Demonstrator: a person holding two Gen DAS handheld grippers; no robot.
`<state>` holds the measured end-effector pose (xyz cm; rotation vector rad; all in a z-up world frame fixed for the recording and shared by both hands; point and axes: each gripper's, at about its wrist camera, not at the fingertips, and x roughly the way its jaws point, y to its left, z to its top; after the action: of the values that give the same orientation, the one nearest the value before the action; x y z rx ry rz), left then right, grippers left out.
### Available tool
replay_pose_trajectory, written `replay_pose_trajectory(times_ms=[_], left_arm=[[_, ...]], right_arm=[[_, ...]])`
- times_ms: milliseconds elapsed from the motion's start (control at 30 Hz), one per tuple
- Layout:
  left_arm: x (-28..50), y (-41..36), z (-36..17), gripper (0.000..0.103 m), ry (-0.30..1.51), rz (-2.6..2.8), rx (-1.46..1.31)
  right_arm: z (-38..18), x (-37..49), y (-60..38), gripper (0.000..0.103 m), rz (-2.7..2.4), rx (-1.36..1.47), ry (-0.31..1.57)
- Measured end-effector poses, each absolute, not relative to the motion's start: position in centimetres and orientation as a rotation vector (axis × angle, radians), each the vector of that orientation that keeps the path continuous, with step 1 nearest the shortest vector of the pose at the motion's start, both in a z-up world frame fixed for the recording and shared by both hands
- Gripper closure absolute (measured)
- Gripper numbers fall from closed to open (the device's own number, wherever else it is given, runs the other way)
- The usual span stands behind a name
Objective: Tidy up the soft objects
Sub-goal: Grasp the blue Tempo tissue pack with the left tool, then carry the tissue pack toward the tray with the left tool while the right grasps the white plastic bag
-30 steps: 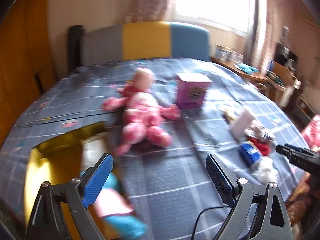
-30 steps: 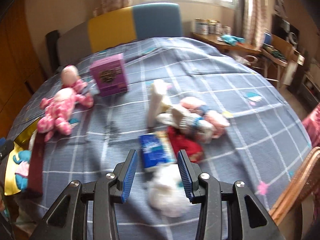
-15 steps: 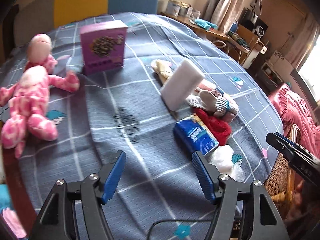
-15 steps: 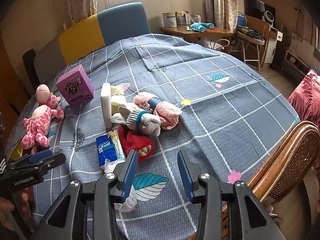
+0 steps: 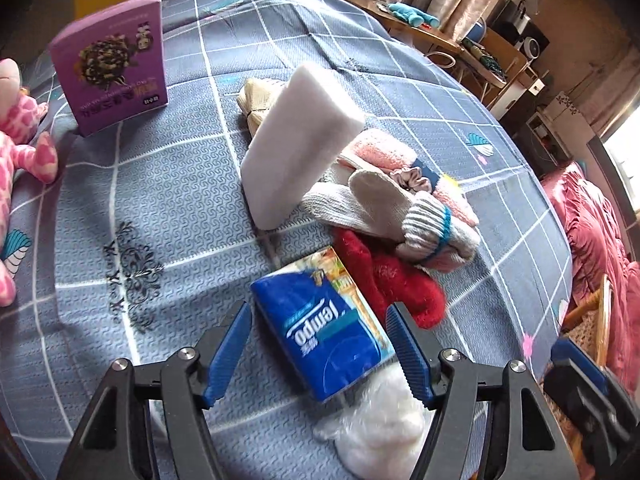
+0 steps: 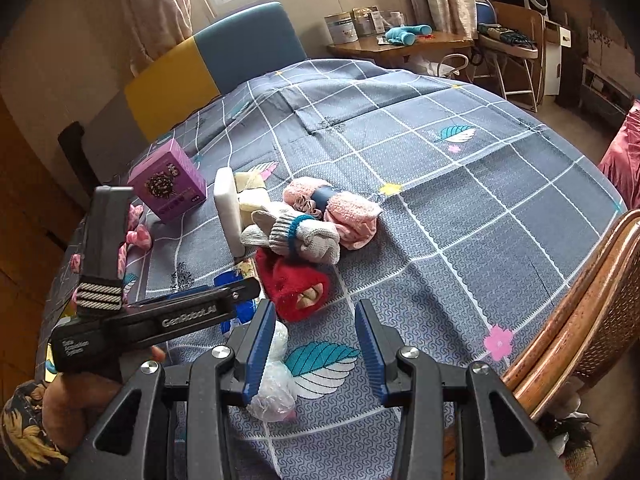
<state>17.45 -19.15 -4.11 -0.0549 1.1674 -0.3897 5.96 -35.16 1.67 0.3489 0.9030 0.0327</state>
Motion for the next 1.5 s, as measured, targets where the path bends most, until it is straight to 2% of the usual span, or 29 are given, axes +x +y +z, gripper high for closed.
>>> replay_pose_trajectory(times_ms=[167, 333, 633, 933, 1000, 1167, 1367, 1500], left_arm=[[18.7, -19.7, -6.0, 0.037, 1.21, -0.367, -0.07], [17.6, -18.1, -5.5, 0.043, 1.172, -0.409, -0.086], [13.7, -11.8, -3.4, 0.043, 1.109, -0.418, -0.042], [10.7, -5.4, -4.1, 0.043, 1.1, -0.333, -0.074], [10.6, -4.9, -4.8, 0.042, 1.102, -0.307, -0.067], [10.3, -4.5, -5.6, 0.038, 1.054, -0.303, -0.077], [10.1, -4.3, -6.0, 0.038, 1.024, -0.302, -0.095], [10.2, -4.4, -5.9, 0.042, 1.026, -0.294, -0.095]], right_arm=[[1.7, 5.9, -35.3, 0.061, 0.043, 0.358, 0.9], [1.5, 6.1, -34.9, 0.061, 0.048, 0.338, 0.925], [0.5, 6.8, -31.5, 0.061, 0.094, 0.237, 1.033], [-2.8, 8.8, -27.4, 0.061, 0.092, 0.231, 1.176], [-3.0, 9.1, -26.6, 0.062, 0.096, 0.181, 1.166], [-4.1, 8.9, -25.3, 0.072, 0.079, 0.081, 1.141], [-4.7, 9.0, -25.4, 0.07, 0.086, 0.106, 1.138], [-5.1, 8.9, -25.7, 0.068, 0.095, 0.129, 1.147]])
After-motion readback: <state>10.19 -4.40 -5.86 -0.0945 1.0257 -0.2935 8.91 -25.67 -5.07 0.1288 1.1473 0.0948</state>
